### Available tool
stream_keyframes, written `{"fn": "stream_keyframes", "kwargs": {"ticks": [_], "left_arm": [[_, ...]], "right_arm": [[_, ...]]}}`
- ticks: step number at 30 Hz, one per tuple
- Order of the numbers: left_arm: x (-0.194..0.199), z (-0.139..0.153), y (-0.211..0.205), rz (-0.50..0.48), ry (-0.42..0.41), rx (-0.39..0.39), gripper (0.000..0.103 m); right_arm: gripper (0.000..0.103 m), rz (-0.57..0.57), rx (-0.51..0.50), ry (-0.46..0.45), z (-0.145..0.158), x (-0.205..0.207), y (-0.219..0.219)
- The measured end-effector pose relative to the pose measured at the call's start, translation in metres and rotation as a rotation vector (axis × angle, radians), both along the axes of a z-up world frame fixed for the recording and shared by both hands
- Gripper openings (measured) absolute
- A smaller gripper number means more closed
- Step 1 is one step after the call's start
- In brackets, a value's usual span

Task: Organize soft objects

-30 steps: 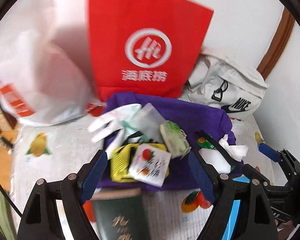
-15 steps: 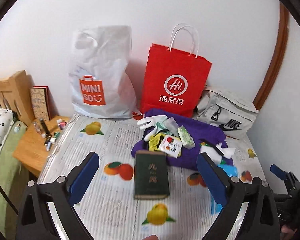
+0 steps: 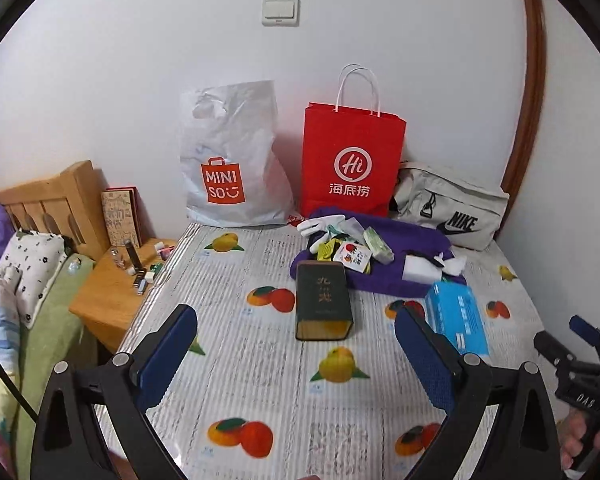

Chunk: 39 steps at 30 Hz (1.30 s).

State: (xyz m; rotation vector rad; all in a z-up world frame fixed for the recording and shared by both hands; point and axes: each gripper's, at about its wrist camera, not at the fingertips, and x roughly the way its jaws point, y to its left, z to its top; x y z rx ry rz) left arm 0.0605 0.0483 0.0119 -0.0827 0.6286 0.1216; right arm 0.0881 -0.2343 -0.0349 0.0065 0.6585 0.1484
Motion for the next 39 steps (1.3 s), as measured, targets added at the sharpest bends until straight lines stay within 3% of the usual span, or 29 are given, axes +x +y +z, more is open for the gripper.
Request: {"fn": "stream_keyframes", "kwargs": {"ticks": [12,39], "left_arm": [[-0.027,0.002,-0.026,-0.039,-0.008,0.037,0.1],[-0.023,-0.004,-0.033,-0.048,0.022,0.04,0.1]], "right_arm": [[0.102,-0.023,-0.005,-0.024,0.002,-0.037,-0.015],[0.102,-0.041,0.004,-0.016,0.0,-0.04,-0.024]]}}
